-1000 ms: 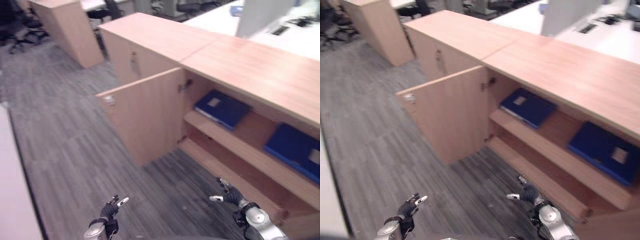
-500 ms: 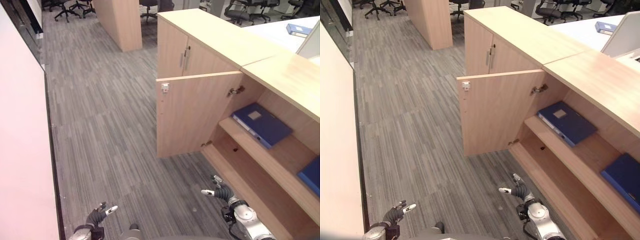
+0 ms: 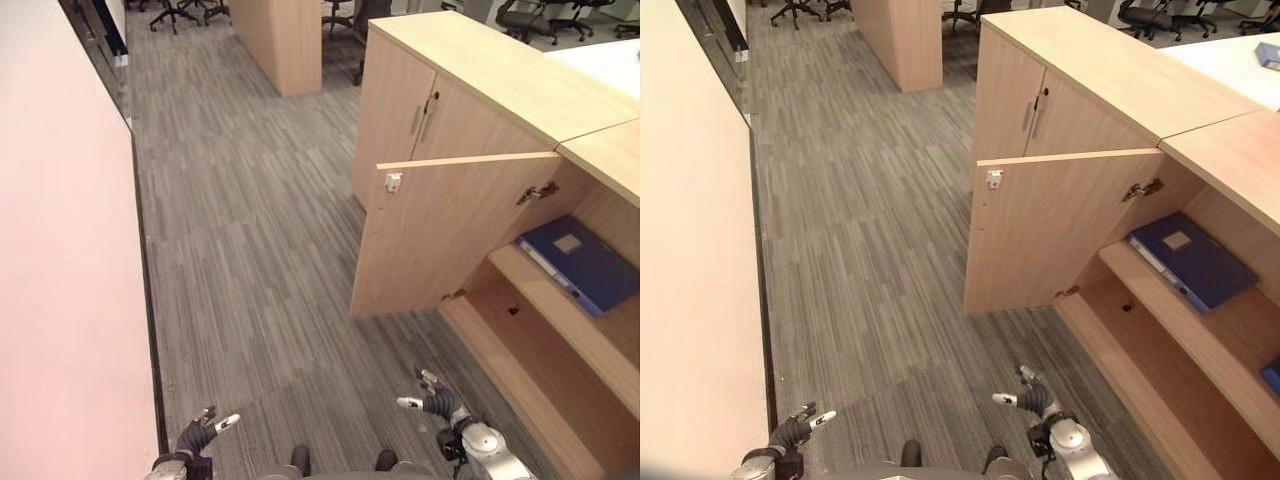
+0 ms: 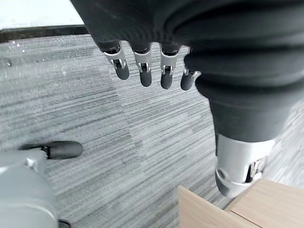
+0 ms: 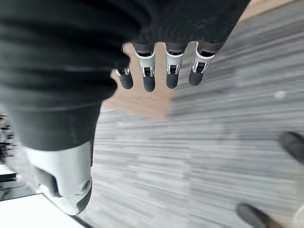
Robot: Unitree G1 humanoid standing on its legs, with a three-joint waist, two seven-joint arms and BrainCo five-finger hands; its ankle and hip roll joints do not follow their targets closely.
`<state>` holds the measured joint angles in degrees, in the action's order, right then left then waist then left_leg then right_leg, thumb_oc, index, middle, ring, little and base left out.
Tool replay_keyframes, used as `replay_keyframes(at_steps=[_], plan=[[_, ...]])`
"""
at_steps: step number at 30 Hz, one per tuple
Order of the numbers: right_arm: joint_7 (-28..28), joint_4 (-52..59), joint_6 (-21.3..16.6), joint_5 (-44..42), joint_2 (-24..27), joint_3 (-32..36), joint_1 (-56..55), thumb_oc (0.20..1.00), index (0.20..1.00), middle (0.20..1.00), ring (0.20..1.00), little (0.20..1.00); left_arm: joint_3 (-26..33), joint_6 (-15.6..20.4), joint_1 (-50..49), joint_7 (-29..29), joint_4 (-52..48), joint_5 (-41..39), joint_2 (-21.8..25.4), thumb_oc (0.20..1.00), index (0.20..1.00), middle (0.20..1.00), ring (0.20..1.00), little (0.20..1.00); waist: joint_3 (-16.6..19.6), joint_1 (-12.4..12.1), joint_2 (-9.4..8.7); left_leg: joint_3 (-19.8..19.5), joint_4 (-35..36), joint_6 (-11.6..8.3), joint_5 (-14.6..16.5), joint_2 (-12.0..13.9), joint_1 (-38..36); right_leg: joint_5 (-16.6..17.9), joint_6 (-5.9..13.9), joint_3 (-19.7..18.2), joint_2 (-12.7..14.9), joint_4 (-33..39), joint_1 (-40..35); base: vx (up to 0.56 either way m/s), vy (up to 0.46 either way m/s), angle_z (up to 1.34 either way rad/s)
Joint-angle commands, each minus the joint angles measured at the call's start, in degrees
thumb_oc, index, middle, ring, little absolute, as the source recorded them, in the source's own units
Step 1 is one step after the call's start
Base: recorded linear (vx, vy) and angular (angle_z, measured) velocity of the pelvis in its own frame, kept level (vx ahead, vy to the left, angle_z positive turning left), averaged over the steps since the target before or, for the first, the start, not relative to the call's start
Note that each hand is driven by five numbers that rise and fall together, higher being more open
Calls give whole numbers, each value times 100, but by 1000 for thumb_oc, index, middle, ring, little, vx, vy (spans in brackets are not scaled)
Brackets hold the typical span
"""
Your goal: Put the empty folder in the office cabinet
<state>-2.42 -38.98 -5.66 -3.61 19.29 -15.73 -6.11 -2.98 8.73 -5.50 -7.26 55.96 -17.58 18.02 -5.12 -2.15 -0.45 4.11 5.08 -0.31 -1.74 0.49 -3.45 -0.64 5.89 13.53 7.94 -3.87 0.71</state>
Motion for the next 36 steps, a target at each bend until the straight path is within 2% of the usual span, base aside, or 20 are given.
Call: replay_keyframes(at_steps=[1, 8, 10, 11, 12, 13, 15, 16, 18, 19, 20, 23, 25, 30, 32, 33, 34, 36], plan=[[-21, 106, -129, -182, 209, 7, 43, 1000, 1000, 1000, 1000, 1000, -148, 166, 276, -22, -187, -117, -55, 1000, 1000, 1000, 1000, 1000, 123, 21, 47, 136, -223, -250, 335, 275, -93, -67, 398, -122, 168, -133, -128, 43, -140, -10], [-43, 77, -119, -98, 287, 46, -107, 1000, 1000, 1000, 1000, 1000, -206, 149, 273, -24, -154, -103, -149, 1000, 1000, 1000, 1000, 1000, 119, 127, 111, 173, -238, -365, 291, 406, -177, -136, 313, -195, 81, -33, -253, 19, -109, -9], [-66, 47, -125, -55, 331, -1, -104, 1000, 1000, 1000, 1000, 1000, -206, 136, 293, -19, -84, -125, -198, 1000, 1000, 1000, 1000, 1000, 65, 165, 148, 213, -508, -455, 343, 534, -155, -181, 252, -201, 33, -24, -276, -27, -188, -8], [-58, 73, -144, -72, 388, -16, -65, 1000, 1000, 1000, 1000, 1000, -264, 128, 351, -24, -59, -206, -250, 1000, 1000, 1000, 1000, 1000, -100, 188, 156, 246, -1160, -618, 223, 693, 195, -257, 173, -200, -3, 20, -302, -70, -169, -17], [-58, 73, -144, -73, 389, -15, -63, 1000, 1000, 1000, 1000, 1000, -263, 127, 354, -24, -59, -207, -251, 1000, 1000, 1000, 1000, 1000, -97, 192, 160, 238, -1188, -623, 234, 699, 219, -257, 169, -194, -8, 18, -295, -99, -162, -22], [-47, 100, -151, -80, 426, -6, -50, 1000, 1000, 1000, 1000, 1000, -283, 110, 383, -24, -72, -243, -258, 1000, 1000, 1000, 1000, 1000, -180, 214, 144, 220, -1657, -724, 103, 765, 464, -273, 107, -207, 1, -12, -291, -24, -66, -22], [-60, 123, -134, -73, 457, -41, -65, 1000, 1000, 1000, 1000, 1000, -292, 106, 374, -12, -67, -277, -285, 1000, 1000, 1000, 1000, 1000, -248, 222, 136, 177, -2107, -773, -88, 864, 693, -354, 25, -236, 2, -22, -351, 38, -66, -5], [-63, 120, -125, -65, 486, -58, -61, 1000, 1000, 1000, 1000, 1000, -299, 98, 393, -4, -60, -309, -303, 1000, 1000, 1000, 1000, 1000, -280, 210, 141, 160, -2112, -762, -155, 892, 781, -391, 17, -252, 5, -22, -389, 109, -37, 0], [-55, 129, -109, -55, 527, -60, -58, 1000, 1000, 1000, 1000, 1000, -315, 95, 409, 20, -68, -348, -337, 1000, 1000, 1000, 1000, 1000, -283, 154, 139, 113, -1859, -714, -91, 854, 969, -458, 33, -312, 26, 11, -472, 170, 5, -21], [-48, 153, -102, -32, 548, -92, -40, 1000, 1000, 1000, 1000, 1000, -330, 89, 398, 19, -63, -361, -356, 1000, 1000, 1000, 1000, 1000, -255, 32, 178, -174, -1445, -686, -119, 720, 1115, -515, 60, -391, -33, 55, -539, 171, 28, -19], [-48, 153, -102, -31, 548, -91, -43, 1000, 1000, 1000, 1000, 1000, -331, 90, 397, 19, -63, -361, -357, 1000, 1000, 1000, 1000, 1000, -261, 33, 172, -172, -1424, -685, -126, 712, 1094, -523, 61, -390, -25, 52, -549, 188, 41, -2], [-13, 59, -128, -2, 551, -188, 59, 1000, 1000, 1000, 1000, 1000, -350, 133, 408, 54, 1, -406, -360, 1000, 1000, 1000, 1000, 1000, -292, -158, 246, -867, -829, -731, -500, 659, 1418, -730, 75, -633, -149, -53, -659, 186, 54, -21], [-3, 18, -134, -1, 542, -244, 161, 1000, 1000, 1000, 1000, 1000, -314, 139, 427, 55, 17, -439, -333, 1000, 1000, 1000, 1000, 1000, -341, -235, 278, -1105, -645, -763, -602, 703, 1574, -879, 60, -827, -223, -201, -723, 204, 78, -11], [-40, -209, -116, 32, 435, -279, 242, 1000, 1000, 1000, 1000, 1000, -257, 160, 420, 105, 173, -414, -335, 1000, 1000, 1000, 1000, 1000, -262, -303, 255, -899, -432, -823, -762, 857, 1470, -931, 175, -943, -170, -33, -1013, 190, 146, -65], [-81, -198, -96, 97, 392, -284, 177, 1000, 1000, 1000, 1000, 1000, -263, 147, 392, 95, 194, -358, -327, 1000, 1000, 1000, 1000, 1000, -140, -299, 204, -747, -299, -817, -812, 836, 1361, -889, 250, -948, -70, 73, -1082, 254, 203, -20], [-87, -285, -72, 170, 341, -320, 161, 1000, 1000, 1000, 1000, 1000, -270, 161, 392, 104, 213, -303, -302, 1000, 1000, 1000, 1000, 1000, -32, -302, 129, -629, -226, -767, -748, 753, 1261, -819, 362, -990, 64, 100, -1056, 143, 126, -3], [-86, -286, -73, 171, 336, -321, 160, 1000, 1000, 1000, 1000, 1000, -270, 161, 390, 104, 213, -303, -298, 1000, 1000, 1000, 1000, 1000, -29, -309, 119, -618, -226, -763, -744, 746, 1258, -823, 367, -997, 74, 99, -1055, 209, 187, -4], [-140, -333, -20, 236, 218, -380, 171, 1000, 1000, 1000, 1000, 1000, -294, 164, 411, 104, 192, -221, -235, 1000, 1000, 1000, 1000, 1000, 47, -322, -18, -470, -269, -624, -596, 612, 1171, -703, 533, -1056, 267, -13, -972, 202, 227, -10]])
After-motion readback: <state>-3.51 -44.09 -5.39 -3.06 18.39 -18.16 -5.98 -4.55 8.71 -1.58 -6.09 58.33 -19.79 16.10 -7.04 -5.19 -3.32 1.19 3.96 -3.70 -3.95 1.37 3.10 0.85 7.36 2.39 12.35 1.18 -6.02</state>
